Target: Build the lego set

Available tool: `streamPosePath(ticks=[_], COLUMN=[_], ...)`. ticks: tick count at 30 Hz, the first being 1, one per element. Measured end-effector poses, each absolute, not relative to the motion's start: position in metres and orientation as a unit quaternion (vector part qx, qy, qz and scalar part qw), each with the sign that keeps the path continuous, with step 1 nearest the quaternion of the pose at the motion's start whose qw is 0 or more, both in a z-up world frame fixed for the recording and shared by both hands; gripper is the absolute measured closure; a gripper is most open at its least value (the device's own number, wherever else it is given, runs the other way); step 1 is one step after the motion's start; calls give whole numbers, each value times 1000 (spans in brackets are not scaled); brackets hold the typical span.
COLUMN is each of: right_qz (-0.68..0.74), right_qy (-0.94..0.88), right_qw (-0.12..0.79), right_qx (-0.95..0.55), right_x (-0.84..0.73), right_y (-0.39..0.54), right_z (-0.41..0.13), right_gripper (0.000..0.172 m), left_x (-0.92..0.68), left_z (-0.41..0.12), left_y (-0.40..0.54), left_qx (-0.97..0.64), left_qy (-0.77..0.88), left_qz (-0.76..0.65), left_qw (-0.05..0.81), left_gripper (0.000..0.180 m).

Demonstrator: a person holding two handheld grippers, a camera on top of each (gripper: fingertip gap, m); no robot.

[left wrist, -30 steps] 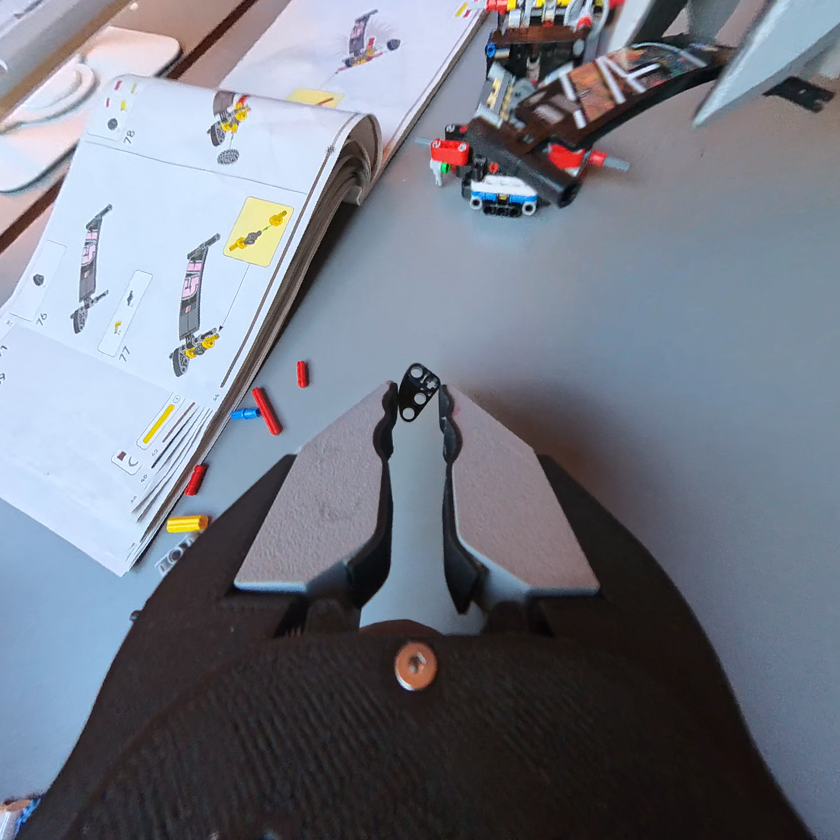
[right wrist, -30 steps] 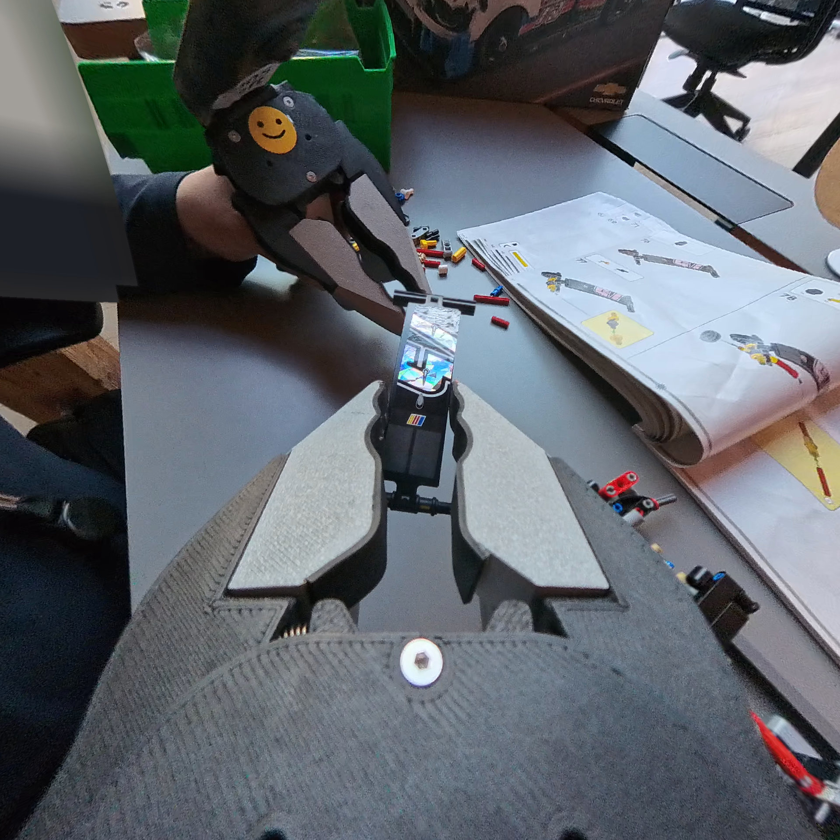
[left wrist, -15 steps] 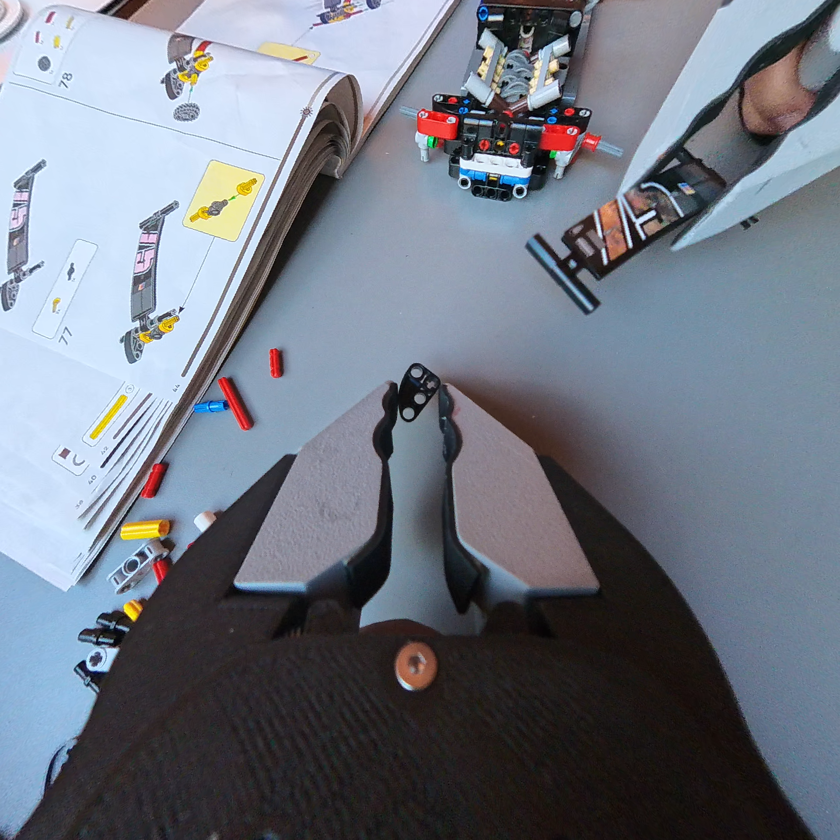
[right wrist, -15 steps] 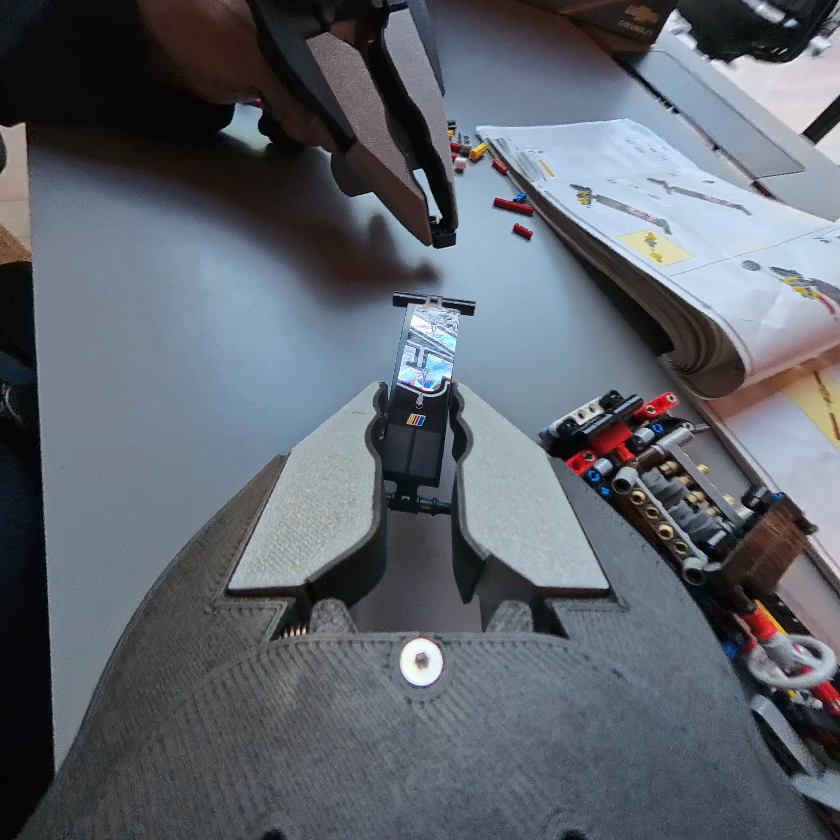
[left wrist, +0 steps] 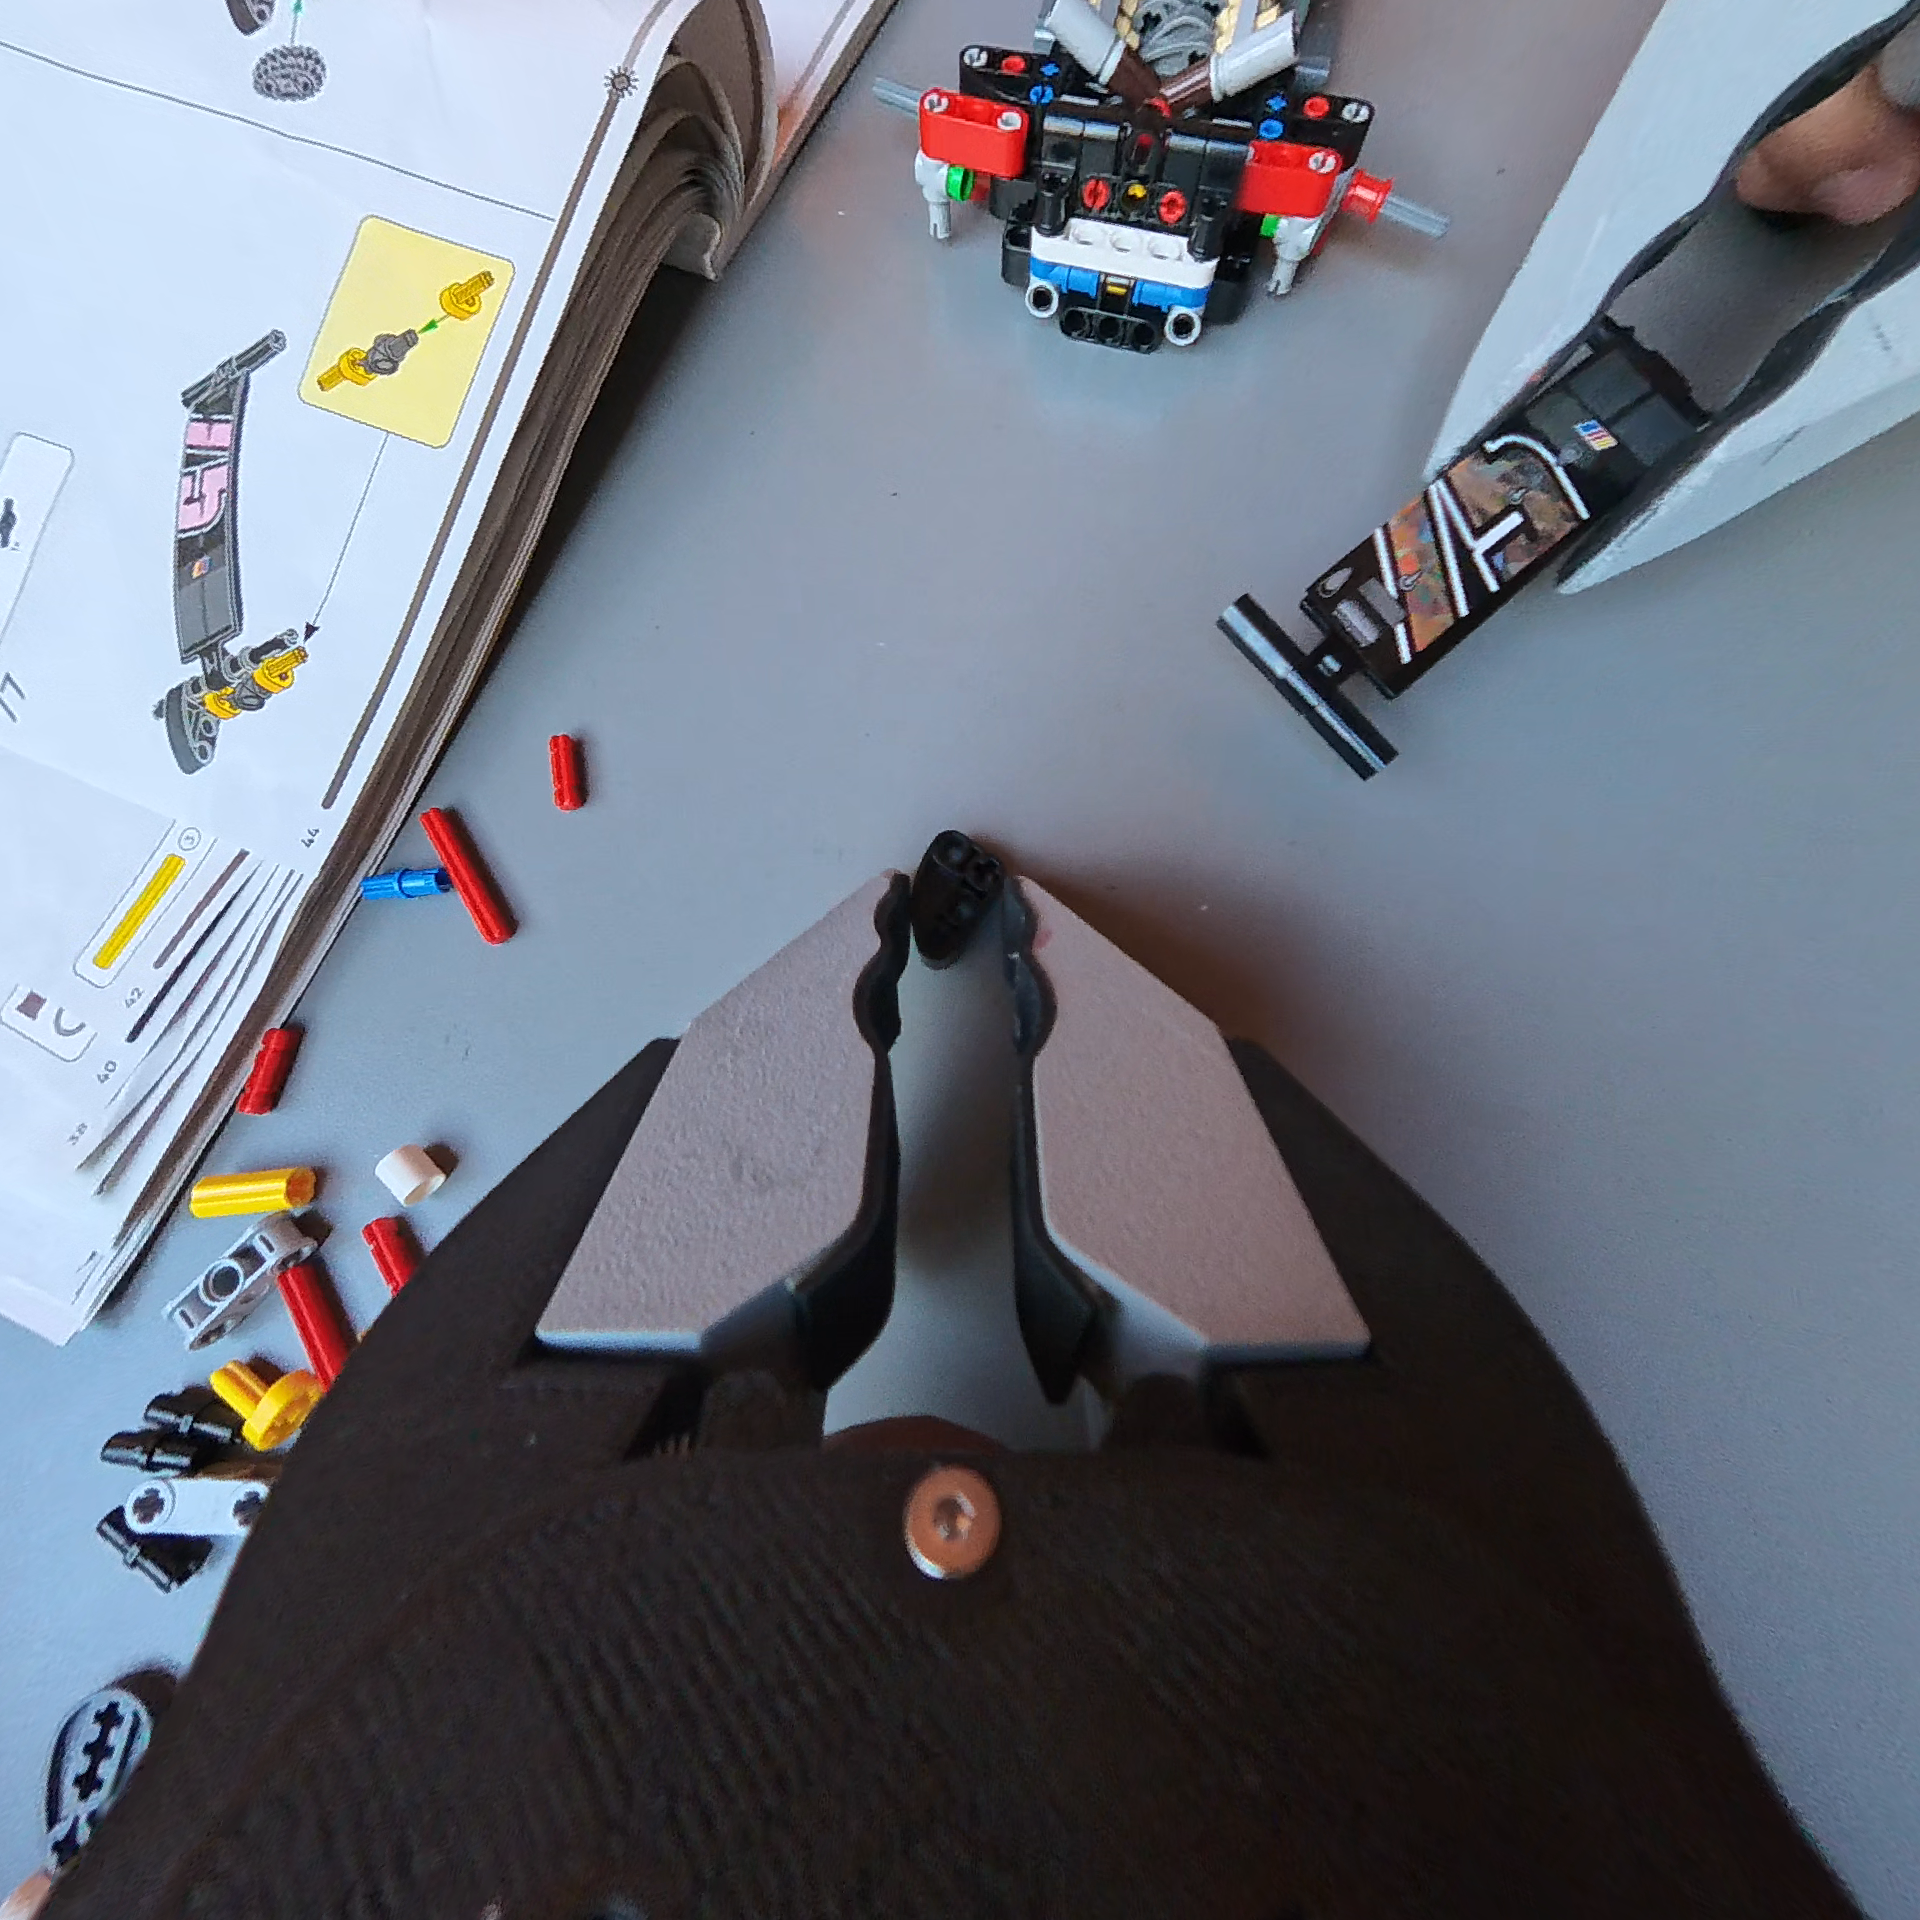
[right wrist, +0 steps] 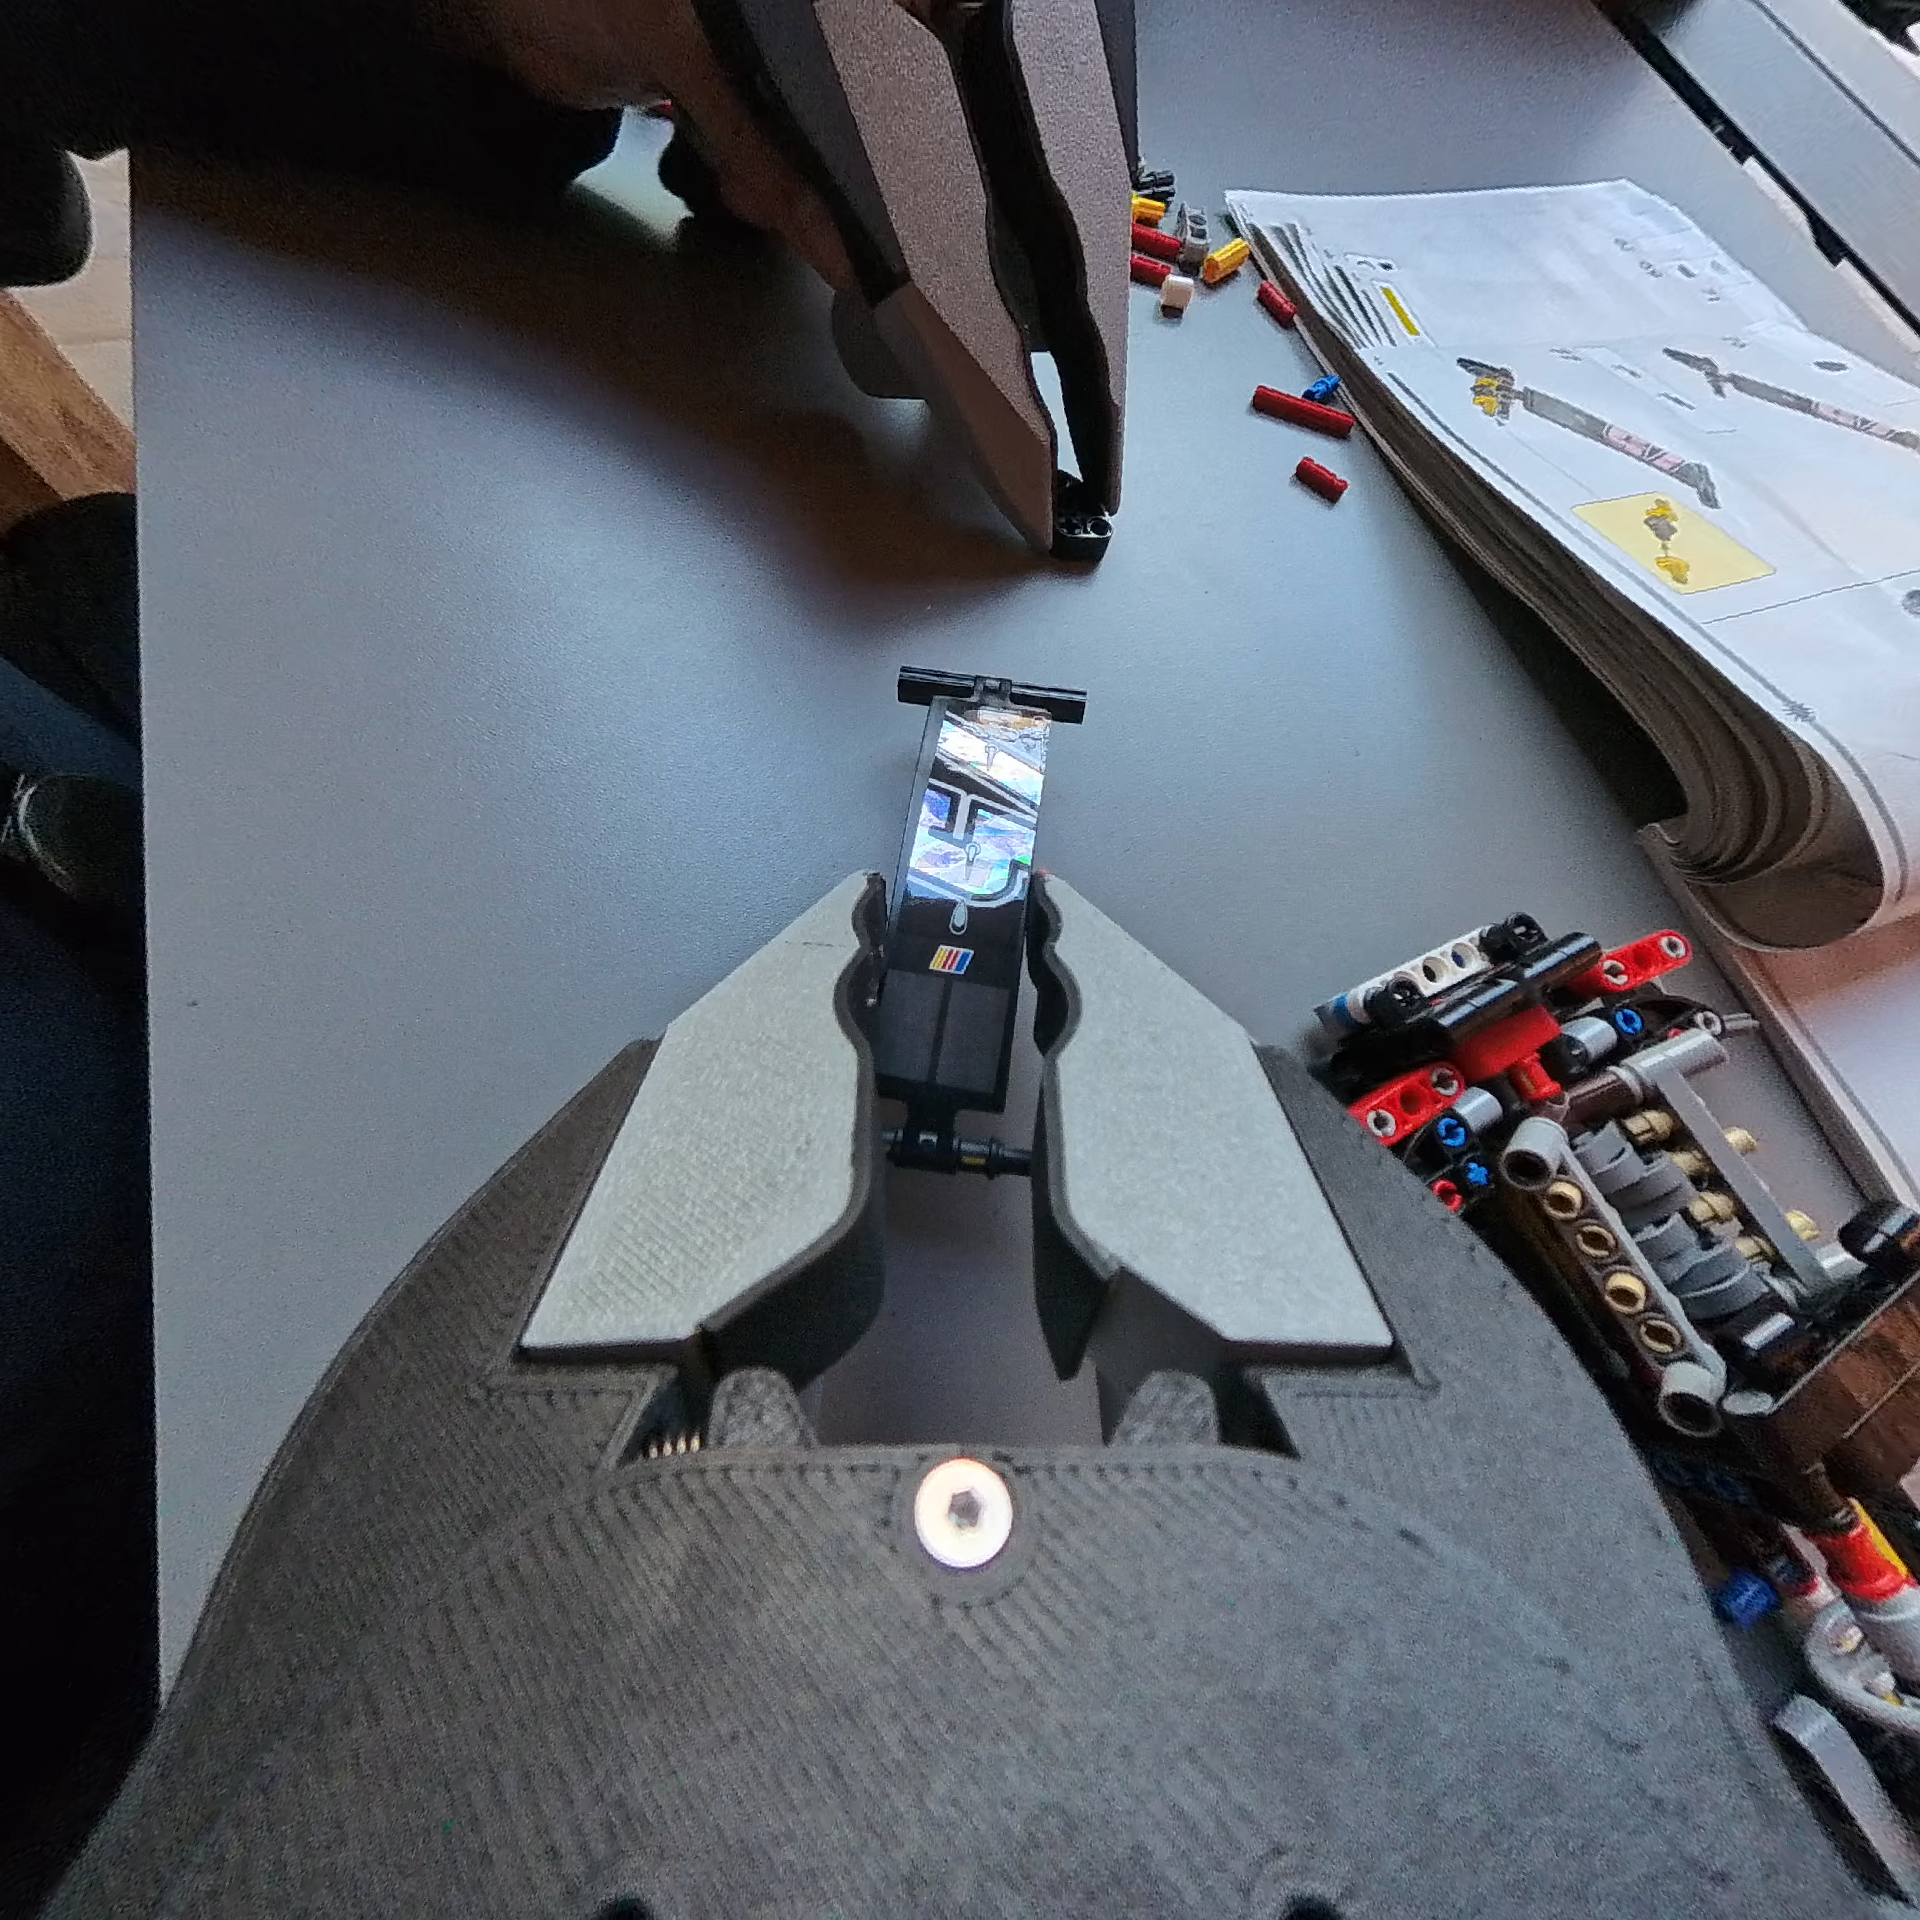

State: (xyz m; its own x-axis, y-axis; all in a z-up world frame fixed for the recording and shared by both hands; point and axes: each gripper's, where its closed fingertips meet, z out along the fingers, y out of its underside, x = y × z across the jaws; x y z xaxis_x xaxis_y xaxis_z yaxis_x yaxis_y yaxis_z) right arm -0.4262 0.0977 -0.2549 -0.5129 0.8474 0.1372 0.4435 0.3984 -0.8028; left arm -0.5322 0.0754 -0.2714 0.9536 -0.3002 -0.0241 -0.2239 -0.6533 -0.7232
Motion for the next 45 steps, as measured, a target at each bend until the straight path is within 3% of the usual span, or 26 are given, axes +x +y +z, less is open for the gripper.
streamPosePath(ticks=[14,22,33,36,41,45], right_qz=[362,342,278,290,375,384], right_qy=[-814,-816,-830,-825,-807,-825], right_qw=[231,262,276,227,41,85], right_qx=[-392,-386,-398,-429,-454,-406], right_x=[-421,-421,-418,-402,-369,-371], right_y=[89,90,104,107,43,17], right_z=[-264,-264,-269,-272,-253,-233], right_gripper=[147,133,136,133,126,126], left_x=[-531,-529,-527,-526,-526,-527], left_z=[-272,-272,-272,-272,-272,-272], left_y=[74,73,73,72,72,72], left_qx=[-908,-908,-907,-907,-908,-908], left_qy=[149,151,153,154,155,152], left_qz=[-51,-55,-63,-62,-63,-59], left_qw=[389,388,386,386,385,386], left_gripper=[168,168,168,168,168,168])
